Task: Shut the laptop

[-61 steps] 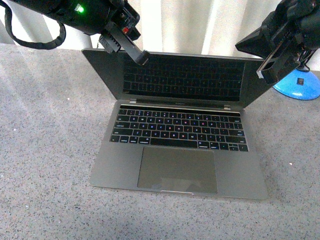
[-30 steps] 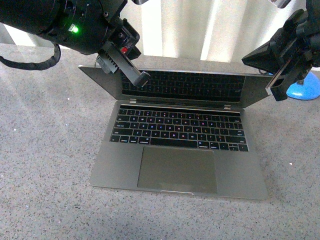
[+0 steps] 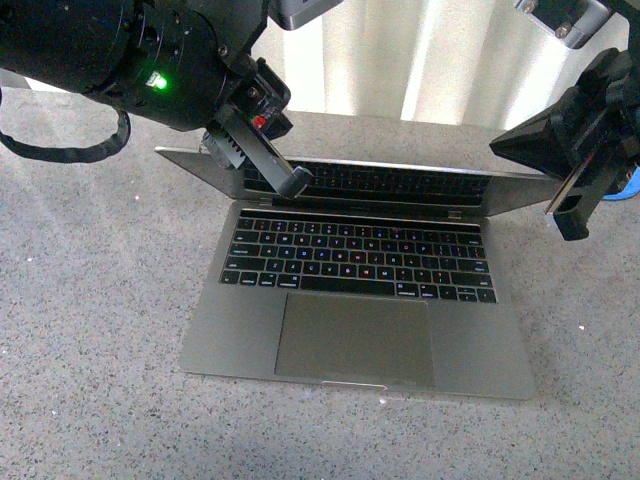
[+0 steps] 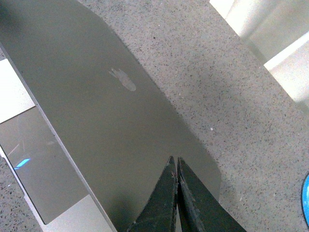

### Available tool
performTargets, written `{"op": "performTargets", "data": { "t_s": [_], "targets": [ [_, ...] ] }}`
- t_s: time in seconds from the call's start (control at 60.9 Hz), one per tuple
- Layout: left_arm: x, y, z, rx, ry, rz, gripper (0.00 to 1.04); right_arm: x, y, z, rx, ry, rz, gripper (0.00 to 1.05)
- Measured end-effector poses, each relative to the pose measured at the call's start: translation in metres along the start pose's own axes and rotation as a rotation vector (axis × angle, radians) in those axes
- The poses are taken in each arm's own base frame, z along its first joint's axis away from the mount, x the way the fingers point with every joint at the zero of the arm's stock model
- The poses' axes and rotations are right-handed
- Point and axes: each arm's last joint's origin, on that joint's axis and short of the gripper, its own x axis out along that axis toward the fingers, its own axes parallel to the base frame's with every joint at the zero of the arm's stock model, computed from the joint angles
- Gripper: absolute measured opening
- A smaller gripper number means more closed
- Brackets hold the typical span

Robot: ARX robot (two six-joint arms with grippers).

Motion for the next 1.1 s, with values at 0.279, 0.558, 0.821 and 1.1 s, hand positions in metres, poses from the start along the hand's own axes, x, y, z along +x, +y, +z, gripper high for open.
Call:
{"op": "performTargets", "data": {
  "t_s": [0.279,0.558,0.821,1.1],
  "targets": [
    [-0.001,-0.013,-0.007,-0.016,0.007,-0.023,0.04,-0.002,0.001,-0.011,0.025,0.021,0.0,0.01],
    [-0.003,-0.02,-0.012,-0.036,0.009,-0.032,0.04,-0.005,0.007,-0.017,0.037,0.029,0.008,0.01],
    [-0.002,-0.027,-0.014,-0.054,-0.008,-0.034,0.04,-0.006,0.014,-0.024,0.04,0.037,0.017,0.01],
    [0.003,-0.035,-0.019,-0.077,-0.02,-0.05,0.04,-0.007,0.019,-0.031,0.047,0.045,0.027,0.01]
  ]
}}
